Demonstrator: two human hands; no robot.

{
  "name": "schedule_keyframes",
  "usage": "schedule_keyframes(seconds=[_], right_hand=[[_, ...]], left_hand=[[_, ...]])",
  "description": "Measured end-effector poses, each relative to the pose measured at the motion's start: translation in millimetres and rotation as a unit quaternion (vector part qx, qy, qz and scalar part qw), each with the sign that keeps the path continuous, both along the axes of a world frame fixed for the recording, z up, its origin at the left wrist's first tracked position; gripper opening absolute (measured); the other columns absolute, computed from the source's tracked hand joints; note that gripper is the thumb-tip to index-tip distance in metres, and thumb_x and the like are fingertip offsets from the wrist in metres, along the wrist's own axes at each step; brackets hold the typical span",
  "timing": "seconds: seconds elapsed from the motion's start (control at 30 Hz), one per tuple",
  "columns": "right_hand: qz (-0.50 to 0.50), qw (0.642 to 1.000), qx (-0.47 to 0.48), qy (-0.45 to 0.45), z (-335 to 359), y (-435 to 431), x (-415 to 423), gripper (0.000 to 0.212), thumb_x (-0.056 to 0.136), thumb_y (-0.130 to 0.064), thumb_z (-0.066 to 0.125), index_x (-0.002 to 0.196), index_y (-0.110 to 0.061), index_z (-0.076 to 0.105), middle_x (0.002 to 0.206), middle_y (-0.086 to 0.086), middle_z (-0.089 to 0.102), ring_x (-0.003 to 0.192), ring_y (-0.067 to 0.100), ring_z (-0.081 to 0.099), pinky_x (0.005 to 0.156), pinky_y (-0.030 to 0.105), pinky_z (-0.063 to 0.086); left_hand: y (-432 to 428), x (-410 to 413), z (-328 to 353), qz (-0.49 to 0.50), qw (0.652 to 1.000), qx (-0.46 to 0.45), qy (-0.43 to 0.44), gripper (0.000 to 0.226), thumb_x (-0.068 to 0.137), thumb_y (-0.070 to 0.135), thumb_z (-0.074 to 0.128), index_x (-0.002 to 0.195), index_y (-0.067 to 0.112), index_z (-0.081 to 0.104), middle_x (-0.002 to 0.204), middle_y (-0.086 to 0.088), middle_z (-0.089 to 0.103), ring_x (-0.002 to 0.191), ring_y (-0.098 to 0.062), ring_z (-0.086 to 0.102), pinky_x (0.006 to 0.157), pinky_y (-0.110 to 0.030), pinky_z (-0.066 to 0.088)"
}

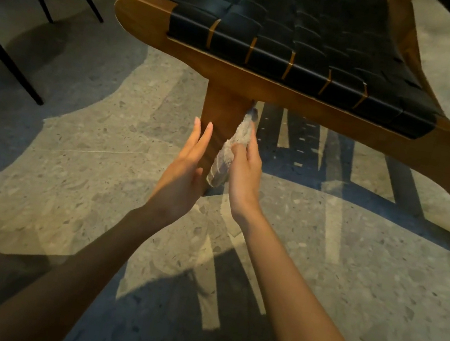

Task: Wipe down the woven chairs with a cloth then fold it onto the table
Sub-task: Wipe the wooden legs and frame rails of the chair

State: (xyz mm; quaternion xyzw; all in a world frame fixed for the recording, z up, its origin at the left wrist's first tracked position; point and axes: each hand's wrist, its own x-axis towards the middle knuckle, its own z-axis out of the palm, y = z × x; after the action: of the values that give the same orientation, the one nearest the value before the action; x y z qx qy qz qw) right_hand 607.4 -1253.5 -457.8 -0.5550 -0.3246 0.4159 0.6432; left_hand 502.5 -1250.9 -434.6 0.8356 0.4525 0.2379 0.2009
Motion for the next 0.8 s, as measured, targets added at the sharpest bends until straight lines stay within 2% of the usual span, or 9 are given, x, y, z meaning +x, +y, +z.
schedule_keyframes(seconds=[0.07, 0.1, 0.17, 0.2, 0.37, 0.43, 0.53, 0.67, 0.8], right_hand=[[-0.002, 1.0, -0.012, 0.007, 2.7, 0.6, -0.2, 0.044, 0.103, -0.036, 0.023, 0.147, -0.036, 0.027, 0.152, -0.009, 0.034, 0.139, 0.014, 0.032, 0.116, 0.04, 0.026], [-0.006, 1.0, -0.019, 0.012, 2.6, 1.1, -1.2, 0.046, 0.103, -0.041, 0.022, 0.148, -0.035, 0.029, 0.151, -0.008, 0.035, 0.139, 0.014, 0.032, 0.116, 0.042, 0.026], [-0.017, 0.999, -0.027, -0.019, 2.7, 1.9, -3.0, 0.05, 0.101, -0.049, 0.023, 0.148, -0.034, 0.027, 0.153, -0.008, 0.032, 0.141, 0.015, 0.029, 0.117, 0.044, 0.024], [-0.02, 0.998, -0.023, -0.049, 2.4, 3.4, -3.1, 0.05, 0.101, -0.05, 0.024, 0.149, -0.035, 0.023, 0.154, -0.008, 0.03, 0.142, 0.016, 0.027, 0.117, 0.043, 0.023], [-0.022, 0.988, -0.012, -0.153, -12.0, 13.5, -4.0, 0.054, 0.101, -0.045, 0.03, 0.151, -0.031, 0.017, 0.154, -0.004, 0.031, 0.141, 0.02, 0.029, 0.114, 0.046, 0.029], [0.018, 0.99, -0.019, -0.139, -26.0, 10.0, -3.8, 0.055, 0.101, -0.039, 0.036, 0.152, -0.028, 0.018, 0.152, -0.002, 0.035, 0.139, 0.02, 0.034, 0.112, 0.041, 0.034], [0.062, 0.99, -0.055, -0.11, -38.9, 6.5, 1.8, 0.055, 0.1, -0.032, 0.044, 0.15, -0.024, 0.023, 0.15, 0.0, 0.038, 0.137, 0.022, 0.038, 0.108, 0.033, 0.037], [-0.016, 0.989, -0.01, -0.149, -24.4, 11.7, 7.5, 0.054, 0.097, -0.033, 0.051, 0.147, -0.022, 0.033, 0.149, -0.002, 0.04, 0.136, 0.016, 0.037, 0.099, 0.02, 0.034], [-0.051, 0.989, 0.028, -0.138, -19.1, 16.3, 12.1, 0.059, 0.095, -0.034, 0.056, 0.148, -0.024, 0.032, 0.15, -0.004, 0.038, 0.138, 0.013, 0.034, 0.107, 0.026, 0.034]], left_hand=[[2.1, -2.2, -0.3, 0.002, 1.0, -0.004, -0.008, 0.074, 0.093, -0.008, 0.042, 0.15, 0.019, 0.003, 0.158, 0.002, -0.009, 0.144, -0.017, 0.01, 0.082, 0.002, 0.038], [3.1, -3.2, -0.5, 0.002, 1.0, -0.003, -0.01, 0.075, 0.094, -0.008, 0.043, 0.15, 0.02, 0.003, 0.158, 0.003, -0.008, 0.144, -0.016, 0.01, 0.089, -0.001, 0.036], [4.4, -4.9, -0.4, 0.001, 1.0, -0.006, -0.013, 0.074, 0.094, -0.006, 0.043, 0.151, 0.021, 0.003, 0.159, 0.005, -0.006, 0.144, -0.015, 0.008, 0.106, -0.016, 0.029], [4.9, -5.4, 0.0, 0.0, 1.0, -0.008, -0.012, 0.074, 0.094, -0.006, 0.043, 0.151, 0.022, 0.004, 0.159, 0.005, -0.005, 0.144, -0.014, 0.007, 0.108, -0.021, 0.025], [5.6, -6.8, 2.0, -0.008, 1.0, -0.008, -0.011, 0.073, 0.094, -0.006, 0.044, 0.15, 0.023, 0.006, 0.159, 0.005, -0.004, 0.144, -0.013, 0.008, 0.104, -0.015, 0.024], [5.4, -7.9, 2.9, -0.008, 1.0, -0.013, -0.011, 0.074, 0.094, -0.006, 0.043, 0.15, 0.024, 0.006, 0.159, 0.005, -0.005, 0.144, -0.014, 0.008, 0.102, -0.009, 0.024], [5.3, -7.0, 3.1, -0.008, 1.0, -0.022, -0.011, 0.075, 0.093, -0.01, 0.042, 0.15, 0.021, 0.006, 0.159, 0.003, -0.005, 0.144, -0.013, 0.006, 0.088, 0.01, 0.016], [3.9, -8.5, 1.3, -0.008, 0.999, -0.033, -0.026, 0.074, 0.093, -0.01, 0.04, 0.151, 0.02, 0.005, 0.159, 0.004, -0.004, 0.14, -0.005, 0.003, 0.088, 0.013, 0.009], [5.2, -11.2, -2.0, -0.005, 0.998, -0.048, -0.029, 0.073, 0.093, -0.008, 0.041, 0.151, 0.02, 0.006, 0.158, 0.005, -0.003, 0.133, 0.003, -0.001, 0.089, 0.012, 0.003]])
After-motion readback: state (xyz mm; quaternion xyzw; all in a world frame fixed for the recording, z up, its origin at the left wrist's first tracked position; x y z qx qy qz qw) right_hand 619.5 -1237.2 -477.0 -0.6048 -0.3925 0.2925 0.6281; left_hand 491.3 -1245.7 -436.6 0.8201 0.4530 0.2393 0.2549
